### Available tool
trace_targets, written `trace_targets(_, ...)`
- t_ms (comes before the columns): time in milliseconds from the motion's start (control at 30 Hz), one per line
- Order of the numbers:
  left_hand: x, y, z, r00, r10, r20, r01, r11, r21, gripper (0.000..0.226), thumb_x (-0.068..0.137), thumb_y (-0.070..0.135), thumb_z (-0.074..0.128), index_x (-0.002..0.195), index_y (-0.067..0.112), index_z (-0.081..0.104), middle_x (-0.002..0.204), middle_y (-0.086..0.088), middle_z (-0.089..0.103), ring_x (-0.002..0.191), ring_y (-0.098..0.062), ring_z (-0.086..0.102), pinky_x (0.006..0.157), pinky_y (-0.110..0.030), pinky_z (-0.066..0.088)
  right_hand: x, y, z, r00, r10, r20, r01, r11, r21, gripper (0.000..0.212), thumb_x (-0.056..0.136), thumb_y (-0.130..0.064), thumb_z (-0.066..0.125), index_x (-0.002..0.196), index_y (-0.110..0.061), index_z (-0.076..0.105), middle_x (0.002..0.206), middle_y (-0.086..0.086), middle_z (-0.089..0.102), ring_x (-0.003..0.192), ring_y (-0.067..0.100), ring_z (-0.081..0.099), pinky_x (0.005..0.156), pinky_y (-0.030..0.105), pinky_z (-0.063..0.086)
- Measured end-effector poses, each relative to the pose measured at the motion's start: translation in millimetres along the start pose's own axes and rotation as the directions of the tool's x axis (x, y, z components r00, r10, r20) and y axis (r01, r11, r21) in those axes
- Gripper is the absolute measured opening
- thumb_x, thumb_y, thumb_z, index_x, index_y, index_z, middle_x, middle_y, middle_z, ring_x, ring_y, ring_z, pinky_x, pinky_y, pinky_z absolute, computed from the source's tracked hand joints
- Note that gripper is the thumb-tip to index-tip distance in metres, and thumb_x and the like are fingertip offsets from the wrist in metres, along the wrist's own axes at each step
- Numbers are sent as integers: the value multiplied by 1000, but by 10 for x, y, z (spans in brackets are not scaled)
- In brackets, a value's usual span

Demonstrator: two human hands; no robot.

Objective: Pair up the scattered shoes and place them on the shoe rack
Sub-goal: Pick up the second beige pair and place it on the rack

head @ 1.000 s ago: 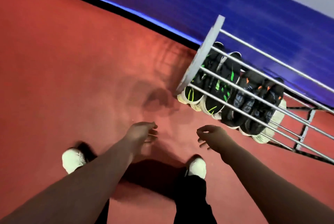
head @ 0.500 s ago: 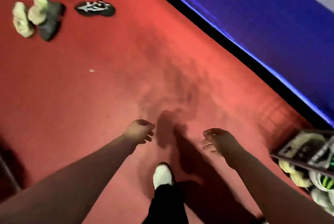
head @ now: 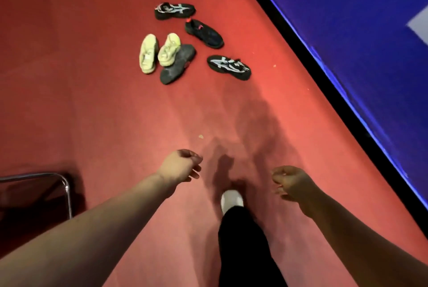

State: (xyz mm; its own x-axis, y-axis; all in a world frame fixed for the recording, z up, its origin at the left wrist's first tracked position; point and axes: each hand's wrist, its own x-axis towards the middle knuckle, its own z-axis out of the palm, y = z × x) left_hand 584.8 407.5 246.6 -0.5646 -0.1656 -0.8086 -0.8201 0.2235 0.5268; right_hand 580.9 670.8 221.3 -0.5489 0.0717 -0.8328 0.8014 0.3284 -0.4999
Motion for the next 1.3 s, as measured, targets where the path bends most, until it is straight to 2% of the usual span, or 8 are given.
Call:
trace_targets(133,686,574,-815,998,0,-58,-2,999,-38,10,92,19,55,88,11,59,75,-6,64,58,-18,59,57,-25,42,568,-1012,470,998,-25,54,30,995,-92,7,92,-12,57,94,-8,63,68,7,56,48,14,54,47,17,34)
trace_targets(300,1355,952,-1666,993,-20,-117,13,998,-59,11,92,19,55,85,11,58,74,-5,63,58,-19,58,56,-25,41,1077,-1991,1014,994,-57,90,66,993,-102,6,93,1,53,94,-1,58,65,10,51,27,0,47,31,8,32)
trace_targets(500,2214,1152,-2506,994,-63,-84,59,997,-48,12,92,16,55,81,10,57,71,-6,62,52,-19,56,56,-26,39,1526,-2719,1717,998,-7,58,18,983,-181,8,88,-7,60,86,-9,67,72,9,62,57,17,55,41,12,40)
trace_targets(733,3269,1327,-3442,998,-58,20,56,995,88,20,91,9,53,71,14,54,64,-5,58,31,-4,51,44,-20,34,2274,-3339,2551,995,83,-58,-88,992,-89,7,91,-7,56,92,-9,63,75,12,64,64,25,59,57,24,37)
trace_targets(867,3479,1279,-4024,994,-100,37,96,992,84,14,91,12,54,77,11,58,72,-9,60,49,-17,55,37,-12,37,2460,-3690,3129,984,160,-78,-155,986,62,6,93,-16,56,93,-11,58,81,13,63,80,29,60,63,27,38)
trace_targets(967,3676,1280,-4383,991,-128,40,122,984,131,13,90,15,56,78,11,59,74,-8,62,55,-19,55,43,-18,40,2586,-4041,3485,984,168,-61,-165,985,55,7,93,-17,55,88,-13,58,82,12,62,84,29,60,64,27,37)
trace_targets(1233,4464,1332,-4562,986,-151,66,138,975,175,17,90,20,54,96,7,63,78,-8,64,59,-21,59,49,-22,40,3307,-4506,3916,987,155,-47,-154,988,23,12,92,-18,57,95,-7,60,83,17,64,73,27,58,56,24,38)
trace_targets(1300,4768,1307,-4540,986,-156,57,143,973,182,16,90,20,53,97,8,62,78,-9,64,62,-24,60,51,-23,40,3596,-4502,4032,985,167,-49,-167,986,0,12,91,-19,57,86,-8,60,80,16,63,68,27,58,54,22,38)
